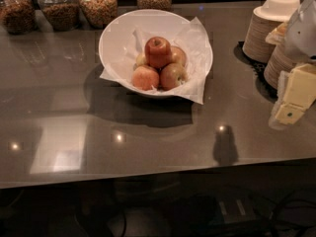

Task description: Pick apple from white bowl

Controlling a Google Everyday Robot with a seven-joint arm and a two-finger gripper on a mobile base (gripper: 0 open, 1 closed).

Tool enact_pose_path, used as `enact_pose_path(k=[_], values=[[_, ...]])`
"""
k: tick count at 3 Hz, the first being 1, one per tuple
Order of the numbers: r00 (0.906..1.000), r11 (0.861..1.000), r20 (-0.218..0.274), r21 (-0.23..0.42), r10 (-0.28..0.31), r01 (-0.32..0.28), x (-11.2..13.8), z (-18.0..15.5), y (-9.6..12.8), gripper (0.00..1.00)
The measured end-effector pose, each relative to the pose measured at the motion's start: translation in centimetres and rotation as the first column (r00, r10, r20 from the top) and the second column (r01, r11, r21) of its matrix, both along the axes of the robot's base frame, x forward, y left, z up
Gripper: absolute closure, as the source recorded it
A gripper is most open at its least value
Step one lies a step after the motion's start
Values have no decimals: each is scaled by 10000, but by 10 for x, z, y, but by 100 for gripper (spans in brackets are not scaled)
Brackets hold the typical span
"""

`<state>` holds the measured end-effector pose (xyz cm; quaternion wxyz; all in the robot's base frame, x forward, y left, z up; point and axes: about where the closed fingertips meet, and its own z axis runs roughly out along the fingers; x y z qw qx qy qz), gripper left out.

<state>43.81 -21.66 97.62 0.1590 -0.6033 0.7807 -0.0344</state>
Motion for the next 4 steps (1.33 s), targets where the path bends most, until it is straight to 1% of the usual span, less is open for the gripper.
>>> enact_pose_path(k=[1,2,3,4], values=[[10000,10000,2,3,0,0,0,0,0,0],[9980,9953,611,958,-159,100,26,0,16,0],[9881,9675,1490,2528,-389,-1,71,2,46,0],[9770,9182,2069,3947,-526,-342,112,5,76,0]])
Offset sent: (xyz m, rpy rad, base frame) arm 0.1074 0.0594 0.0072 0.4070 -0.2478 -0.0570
